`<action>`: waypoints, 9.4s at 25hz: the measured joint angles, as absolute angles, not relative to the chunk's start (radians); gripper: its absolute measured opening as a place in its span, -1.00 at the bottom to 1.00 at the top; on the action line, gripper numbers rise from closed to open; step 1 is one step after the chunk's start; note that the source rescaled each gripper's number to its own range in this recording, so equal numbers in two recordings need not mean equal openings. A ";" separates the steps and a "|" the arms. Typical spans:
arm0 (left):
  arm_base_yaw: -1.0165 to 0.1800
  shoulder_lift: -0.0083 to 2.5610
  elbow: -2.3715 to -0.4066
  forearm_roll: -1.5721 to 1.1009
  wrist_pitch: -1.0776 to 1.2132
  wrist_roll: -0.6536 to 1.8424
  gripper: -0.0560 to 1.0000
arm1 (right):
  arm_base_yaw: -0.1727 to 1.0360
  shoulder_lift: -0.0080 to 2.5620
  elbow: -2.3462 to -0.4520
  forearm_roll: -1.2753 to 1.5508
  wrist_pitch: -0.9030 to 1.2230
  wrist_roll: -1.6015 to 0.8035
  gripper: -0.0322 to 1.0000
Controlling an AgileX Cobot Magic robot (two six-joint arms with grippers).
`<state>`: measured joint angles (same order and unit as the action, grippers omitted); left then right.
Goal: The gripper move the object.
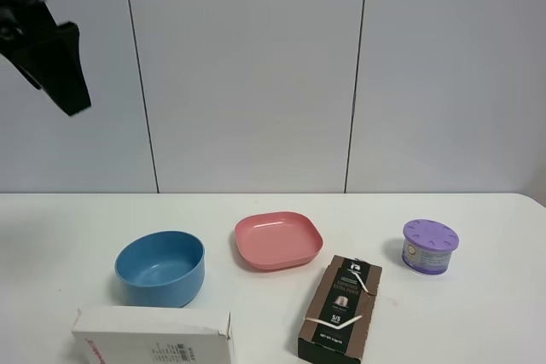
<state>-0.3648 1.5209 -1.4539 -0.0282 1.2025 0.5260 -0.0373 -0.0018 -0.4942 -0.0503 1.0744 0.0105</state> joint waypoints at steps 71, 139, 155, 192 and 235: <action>-0.616 1.877 -0.977 -0.187 0.563 0.970 0.13 | -0.037 -0.002 -0.494 -0.050 1.074 0.011 1.00; -0.463 2.593 -2.451 -0.280 0.833 1.353 -0.89 | -0.037 -0.002 -0.494 -0.050 1.074 0.011 1.00; -0.457 2.687 -2.451 -0.291 0.770 1.450 -0.89 | -0.037 -0.002 -0.494 -0.050 1.074 0.011 1.00; -0.440 2.214 -2.450 0.080 1.211 0.448 0.35 | -0.037 -0.002 -0.494 -0.050 1.074 0.011 1.00; 0.097 0.091 -0.539 -0.129 1.121 0.013 0.60 | -0.037 -0.002 -0.494 -0.050 1.074 0.011 1.00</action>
<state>0.0974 0.0910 -0.5389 -0.1291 1.1213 0.0126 -0.0373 -0.0018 -0.4942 -0.0503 1.0744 0.0105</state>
